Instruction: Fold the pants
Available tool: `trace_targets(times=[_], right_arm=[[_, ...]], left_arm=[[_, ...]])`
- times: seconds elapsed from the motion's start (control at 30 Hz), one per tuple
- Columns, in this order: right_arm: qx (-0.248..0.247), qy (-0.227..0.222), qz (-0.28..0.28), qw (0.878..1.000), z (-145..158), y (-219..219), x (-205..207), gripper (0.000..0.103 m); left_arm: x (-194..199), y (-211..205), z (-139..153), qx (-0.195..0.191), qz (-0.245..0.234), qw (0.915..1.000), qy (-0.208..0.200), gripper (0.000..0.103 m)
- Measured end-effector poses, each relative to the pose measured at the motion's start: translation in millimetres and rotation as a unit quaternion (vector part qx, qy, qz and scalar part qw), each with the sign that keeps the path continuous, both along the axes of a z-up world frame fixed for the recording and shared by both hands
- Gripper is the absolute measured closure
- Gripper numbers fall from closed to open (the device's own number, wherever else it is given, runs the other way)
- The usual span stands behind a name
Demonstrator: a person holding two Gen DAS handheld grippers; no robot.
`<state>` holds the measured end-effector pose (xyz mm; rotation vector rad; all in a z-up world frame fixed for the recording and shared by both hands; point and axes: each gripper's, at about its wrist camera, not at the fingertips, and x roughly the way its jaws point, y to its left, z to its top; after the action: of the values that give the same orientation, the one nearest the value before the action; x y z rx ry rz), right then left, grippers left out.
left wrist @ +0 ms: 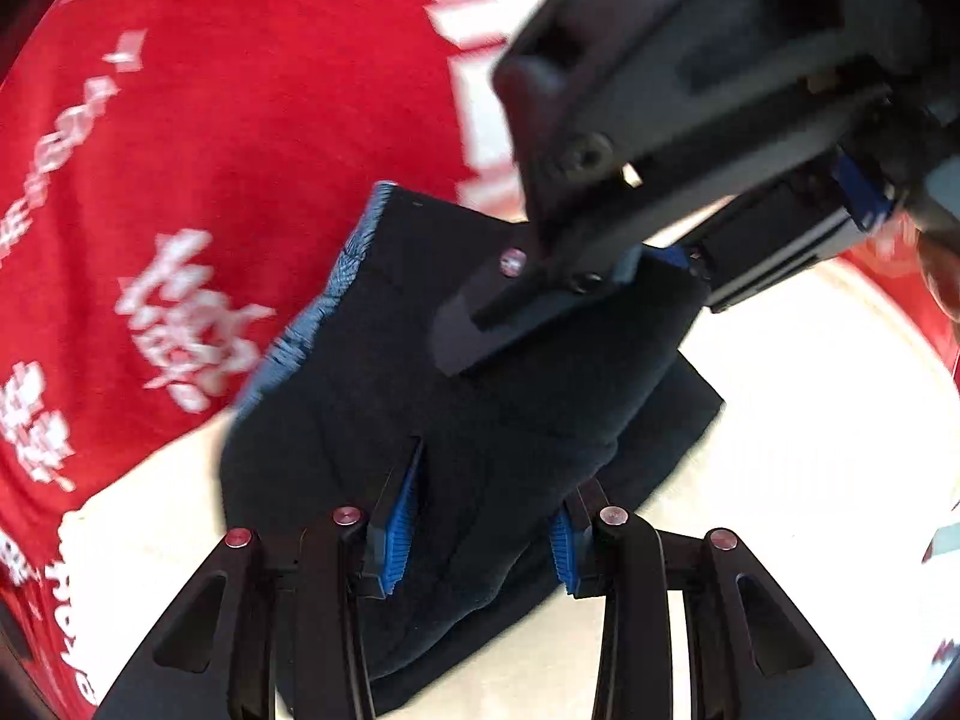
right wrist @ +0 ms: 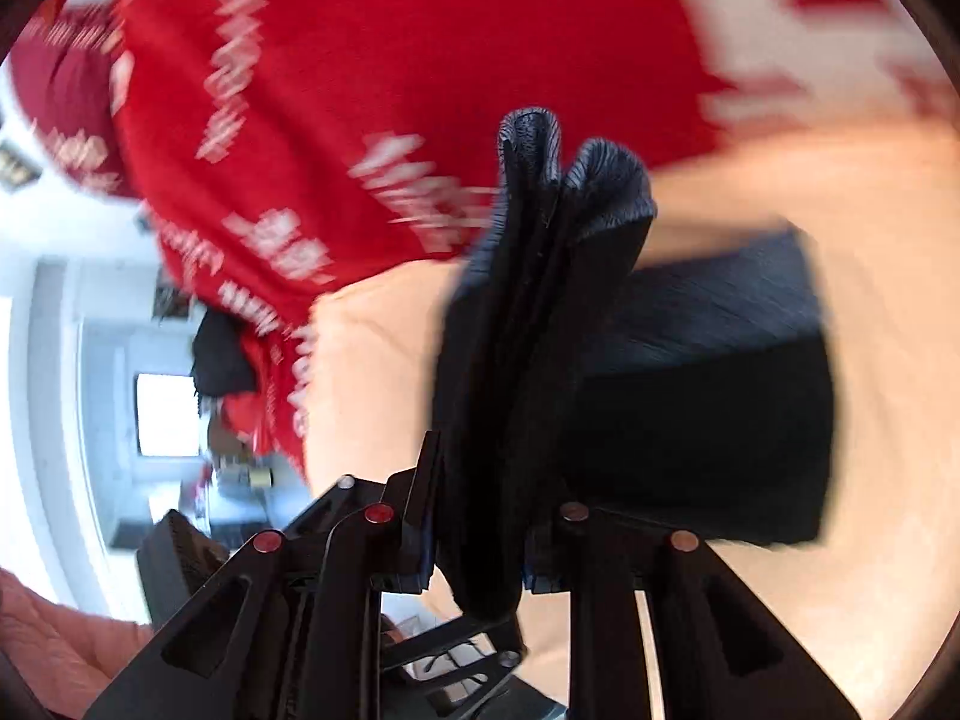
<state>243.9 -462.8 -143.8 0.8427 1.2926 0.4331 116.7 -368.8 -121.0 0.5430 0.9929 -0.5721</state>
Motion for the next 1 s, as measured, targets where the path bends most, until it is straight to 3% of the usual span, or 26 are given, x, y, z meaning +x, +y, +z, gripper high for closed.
trace_targets(times=[0.1, 0.2, 0.3, 0.4, 0.5, 0.73, 0.87, 0.93, 1.0], right_arm=[[0.005, 0.037, -0.028, 0.999, -39, -25, -13, 0.079], [0.017, 0.047, -0.041, 0.998, -54, -33, -23, 0.077], [0.003, 0.046, -0.043, 0.998, -53, -35, -26, 0.076], [-0.036, 0.045, -0.030, 0.998, -42, -32, -27, 0.076], [-0.092, 0.038, -0.010, 0.995, -37, -29, -25, 0.076], [-0.163, 0.044, -0.049, 0.984, -17, -40, -42, 0.076], [-0.140, -0.021, -0.076, 0.987, 17, -35, -50, 0.074], [-0.134, -0.043, -0.051, 0.989, 22, -18, -42, 0.073], [-0.162, -0.028, -0.017, 0.986, 10, 2, -33, 0.072]], left_arm=[[-4, -13, -27, 0.034, -0.012, 0.9991, 0.020, 0.054], [-12, -11, -32, 0.050, -0.024, 0.9983, 0.019, 0.050], [-16, 2, -20, 0.042, -0.026, 0.9984, 0.028, 0.030], [-16, 18, -3, 0.020, -0.013, 0.9987, 0.044, 0.029], [-5, 44, 10, 0.011, 0.032, 0.9980, 0.053, 0.029], [31, 109, 3, 0.022, 0.166, 0.9836, 0.066, 0.029], [45, 128, -22, 0.020, 0.211, 0.9724, 0.097, 0.029], [46, 131, -31, 0.014, 0.226, 0.9678, 0.111, 0.028], [43, 131, -32, 0.015, 0.232, 0.9671, 0.103, 0.026]])
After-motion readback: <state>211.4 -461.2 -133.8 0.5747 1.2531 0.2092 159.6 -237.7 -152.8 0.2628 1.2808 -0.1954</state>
